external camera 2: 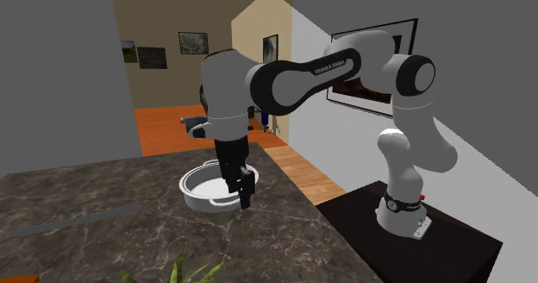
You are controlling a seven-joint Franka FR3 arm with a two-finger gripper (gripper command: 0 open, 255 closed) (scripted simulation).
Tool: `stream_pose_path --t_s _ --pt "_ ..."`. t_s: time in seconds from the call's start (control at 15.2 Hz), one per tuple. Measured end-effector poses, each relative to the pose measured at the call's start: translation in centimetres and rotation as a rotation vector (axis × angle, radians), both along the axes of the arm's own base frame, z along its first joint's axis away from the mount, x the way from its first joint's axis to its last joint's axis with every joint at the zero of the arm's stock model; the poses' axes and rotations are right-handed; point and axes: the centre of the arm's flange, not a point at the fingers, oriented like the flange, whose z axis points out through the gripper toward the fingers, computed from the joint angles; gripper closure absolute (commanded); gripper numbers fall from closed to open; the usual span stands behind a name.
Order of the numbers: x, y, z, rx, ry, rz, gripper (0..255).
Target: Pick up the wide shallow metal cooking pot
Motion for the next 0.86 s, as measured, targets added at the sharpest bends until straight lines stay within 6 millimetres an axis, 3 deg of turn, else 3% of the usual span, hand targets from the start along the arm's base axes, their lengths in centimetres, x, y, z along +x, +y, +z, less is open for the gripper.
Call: stream_pose_path --t_s 0.86 --pt "0.0 -0.1 6.5 0.0 0.0 0.0 255"
